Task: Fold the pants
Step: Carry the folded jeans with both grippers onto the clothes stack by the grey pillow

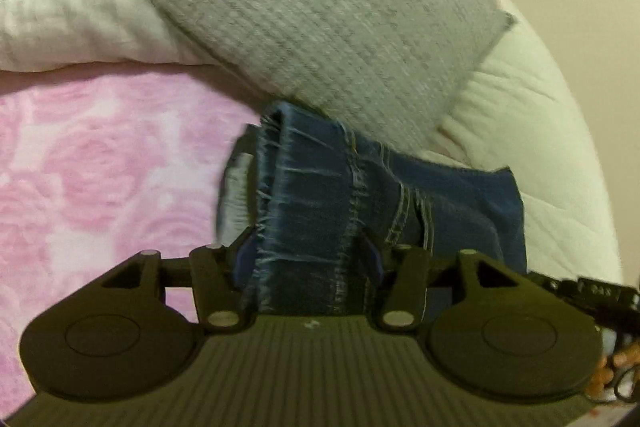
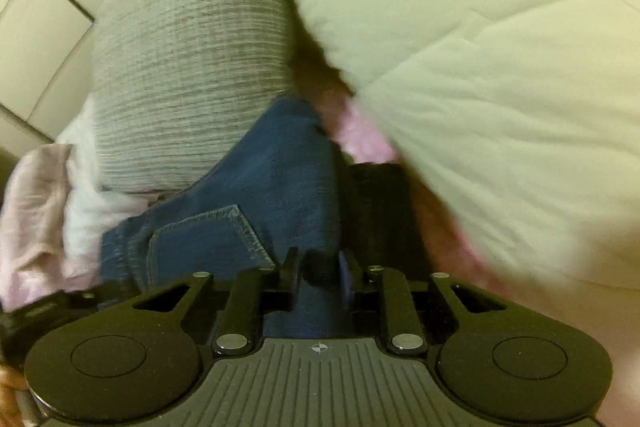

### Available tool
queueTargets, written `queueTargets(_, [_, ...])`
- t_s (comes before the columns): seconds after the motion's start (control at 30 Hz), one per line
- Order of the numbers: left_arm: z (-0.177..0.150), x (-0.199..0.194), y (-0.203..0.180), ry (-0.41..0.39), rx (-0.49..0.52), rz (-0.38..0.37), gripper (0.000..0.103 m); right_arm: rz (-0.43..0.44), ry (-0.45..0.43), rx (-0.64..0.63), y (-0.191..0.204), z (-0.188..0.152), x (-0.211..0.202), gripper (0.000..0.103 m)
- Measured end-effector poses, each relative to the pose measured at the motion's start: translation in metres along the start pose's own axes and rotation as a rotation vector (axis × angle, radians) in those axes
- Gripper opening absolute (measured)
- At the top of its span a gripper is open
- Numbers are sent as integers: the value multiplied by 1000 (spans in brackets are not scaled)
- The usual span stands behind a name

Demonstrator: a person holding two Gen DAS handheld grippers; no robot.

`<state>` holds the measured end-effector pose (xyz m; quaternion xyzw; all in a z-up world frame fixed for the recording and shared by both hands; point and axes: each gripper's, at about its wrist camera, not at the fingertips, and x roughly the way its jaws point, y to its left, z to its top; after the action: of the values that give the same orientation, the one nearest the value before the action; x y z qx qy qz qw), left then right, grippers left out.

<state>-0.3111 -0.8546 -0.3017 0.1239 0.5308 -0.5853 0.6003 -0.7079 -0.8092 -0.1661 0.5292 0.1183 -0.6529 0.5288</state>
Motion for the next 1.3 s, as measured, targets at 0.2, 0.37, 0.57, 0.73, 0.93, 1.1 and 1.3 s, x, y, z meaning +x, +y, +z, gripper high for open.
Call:
queueTargets(0.2, [-7,-48,4,-180,42,42,38,-59,-163,-220,24,-31,-30,18])
queueTargets(0.37, [-13,-37,-40,-190,300,54,20,-105,-230,-424,59,-45,-19,18])
queueTargets(0.57, [0,32,-46,-85,328,149,20,-174,-127,-473,59,-38,41,18])
queueTargets(0.73, [5,13,-56,-88,304,173,20,-158,-135,-423,61,-34,18,18])
queueTargets(0.93, [-33,-44,-63,-95,281,178,26,-81,-148,-368,63,-73,-37,22])
queueTargets(1.1, [-70,-84,-74,-51,254,203,38,-36,-60,-361,74,-106,-64,47])
queueTargets(1.3, [-103,-147,-96,-53,288,221,59,-22,-73,-333,89,-128,-114,61])
